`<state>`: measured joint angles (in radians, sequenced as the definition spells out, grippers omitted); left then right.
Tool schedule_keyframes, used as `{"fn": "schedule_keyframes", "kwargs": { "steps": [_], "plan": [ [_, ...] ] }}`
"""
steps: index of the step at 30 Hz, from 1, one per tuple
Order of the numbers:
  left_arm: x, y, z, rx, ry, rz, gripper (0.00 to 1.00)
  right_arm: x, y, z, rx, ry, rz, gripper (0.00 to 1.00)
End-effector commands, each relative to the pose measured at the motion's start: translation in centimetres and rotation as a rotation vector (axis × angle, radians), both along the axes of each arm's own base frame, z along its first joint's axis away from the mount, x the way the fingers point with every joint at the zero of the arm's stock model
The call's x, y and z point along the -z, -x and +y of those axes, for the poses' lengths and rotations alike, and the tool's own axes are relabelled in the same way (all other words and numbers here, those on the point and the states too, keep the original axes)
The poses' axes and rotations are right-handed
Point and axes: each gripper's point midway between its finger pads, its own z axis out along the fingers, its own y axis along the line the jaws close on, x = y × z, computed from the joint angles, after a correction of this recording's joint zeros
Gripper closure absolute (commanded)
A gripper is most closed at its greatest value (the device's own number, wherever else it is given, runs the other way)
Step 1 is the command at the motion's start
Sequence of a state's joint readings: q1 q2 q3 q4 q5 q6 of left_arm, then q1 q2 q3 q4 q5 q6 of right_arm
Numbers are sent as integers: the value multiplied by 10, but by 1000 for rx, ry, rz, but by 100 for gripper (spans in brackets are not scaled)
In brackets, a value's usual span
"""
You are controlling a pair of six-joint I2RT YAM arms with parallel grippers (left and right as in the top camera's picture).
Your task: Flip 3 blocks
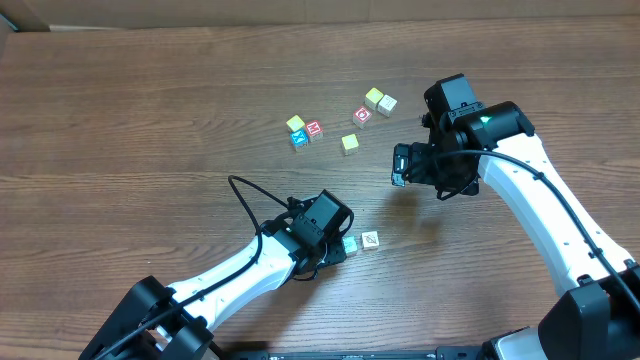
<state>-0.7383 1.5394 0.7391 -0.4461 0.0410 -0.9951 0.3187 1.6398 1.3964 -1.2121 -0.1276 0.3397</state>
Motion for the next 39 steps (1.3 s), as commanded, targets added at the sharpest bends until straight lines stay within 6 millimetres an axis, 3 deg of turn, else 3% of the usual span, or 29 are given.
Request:
{"fn": "schedule_keyframes", "kwargs": {
  "steps": [1, 7, 18, 27, 29, 31, 32, 33, 39],
  "plan": [
    [3, -1, 1, 9, -15, -5, 62, -8, 1, 2, -8, -16, -25, 0],
    [0, -3, 2, 5, -15, -19, 62, -8, 1, 2, -7, -17, -25, 0],
    [-23, -13, 2, -9, 4, -94, 55, -7, 1, 2, -7, -16, -24, 0],
    [-50, -5, 22, -31, -30, -138, 59, -7, 1, 2, -13, -16, -25, 1],
    [-51, 2, 32, -33, -62, -120, 70, -7, 1, 2, -38, -12, -29, 24],
    [-49, 13, 44, -32, -108, -84, 90, -6, 2, 2, -40, -10, -23, 57],
    [-47, 18, 50, -33, -135, -65, 96, -4, 3, 1, -40, -9, -19, 77],
    [-45, 24, 57, -31, -163, -42, 96, -2, 4, 1, -40, -7, -15, 96],
    [-40, 39, 69, 6, -223, 17, 96, 38, 21, -1, -38, -7, 49, 96]
  ]
}}
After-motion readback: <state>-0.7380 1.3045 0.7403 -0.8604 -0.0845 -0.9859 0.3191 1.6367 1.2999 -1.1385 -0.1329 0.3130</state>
